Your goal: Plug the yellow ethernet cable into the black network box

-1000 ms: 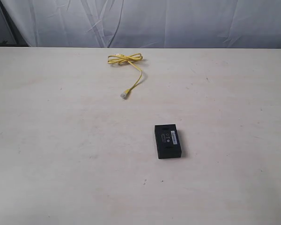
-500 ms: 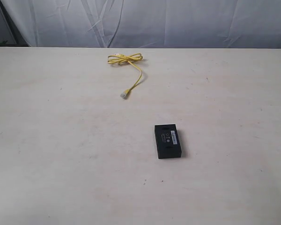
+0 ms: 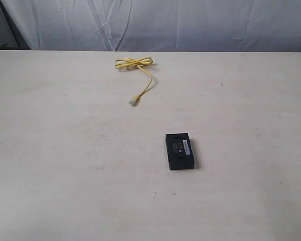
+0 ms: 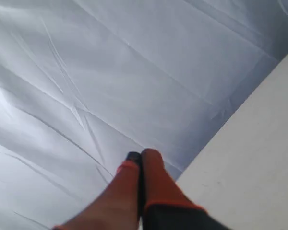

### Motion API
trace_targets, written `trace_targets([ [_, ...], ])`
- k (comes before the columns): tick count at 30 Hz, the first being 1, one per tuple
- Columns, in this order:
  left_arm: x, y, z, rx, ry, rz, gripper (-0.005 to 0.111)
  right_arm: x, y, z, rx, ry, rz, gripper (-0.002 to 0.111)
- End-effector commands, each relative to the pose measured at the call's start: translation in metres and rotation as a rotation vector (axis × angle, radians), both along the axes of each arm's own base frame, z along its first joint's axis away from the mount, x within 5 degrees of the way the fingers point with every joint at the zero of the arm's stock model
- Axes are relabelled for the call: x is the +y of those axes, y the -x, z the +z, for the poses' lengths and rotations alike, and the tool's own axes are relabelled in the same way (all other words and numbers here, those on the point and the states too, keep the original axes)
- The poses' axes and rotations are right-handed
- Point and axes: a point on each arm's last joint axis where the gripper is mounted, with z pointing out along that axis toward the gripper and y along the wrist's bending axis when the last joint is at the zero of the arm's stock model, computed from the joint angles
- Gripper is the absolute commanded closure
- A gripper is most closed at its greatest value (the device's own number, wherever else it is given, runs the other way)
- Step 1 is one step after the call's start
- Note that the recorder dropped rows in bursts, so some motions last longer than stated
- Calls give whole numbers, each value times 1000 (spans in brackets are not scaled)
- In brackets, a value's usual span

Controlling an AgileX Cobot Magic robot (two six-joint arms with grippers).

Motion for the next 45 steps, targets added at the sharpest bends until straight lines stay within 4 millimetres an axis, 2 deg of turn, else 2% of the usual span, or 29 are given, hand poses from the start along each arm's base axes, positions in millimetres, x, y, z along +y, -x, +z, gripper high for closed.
trace_targets([
  [1, -1, -1, 3, -57, 34, -8, 107, 2, 3, 17, -48, -93, 35, 109],
  [6, -2, -1, 3, -67, 80, -11, 107, 2, 21, 75, -216, 202, -35, 109],
  [9, -2, -1, 3, -67, 80, -11, 107, 3, 23, 103, -230, 395, -68, 109],
  [13, -2, -1, 3, -67, 80, -11, 107, 4, 12, 128, -163, 572, -67, 109],
  [17, -2, -1, 3, -66, 78, -11, 107, 5, -5, 148, -81, 660, -40, 109],
  [22, -2, -1, 3, -66, 78, -11, 107, 6, -29, 162, 75, 767, 35, 109],
  [27, -2, -1, 3, -66, 78, -11, 107, 11, -57, 170, 255, 893, 197, 109],
  [32, -2, -1, 3, -67, 80, -11, 107, 24, -89, 168, 371, 1068, 491, 109],
  [37, -2, -1, 3, -67, 83, -11, 107, 45, -124, 150, 415, 1186, 805, 109],
  [45, -2, -1, 3, -72, 103, -12, 107, 72, -173, 112, 537, 1304, 1021, 109],
])
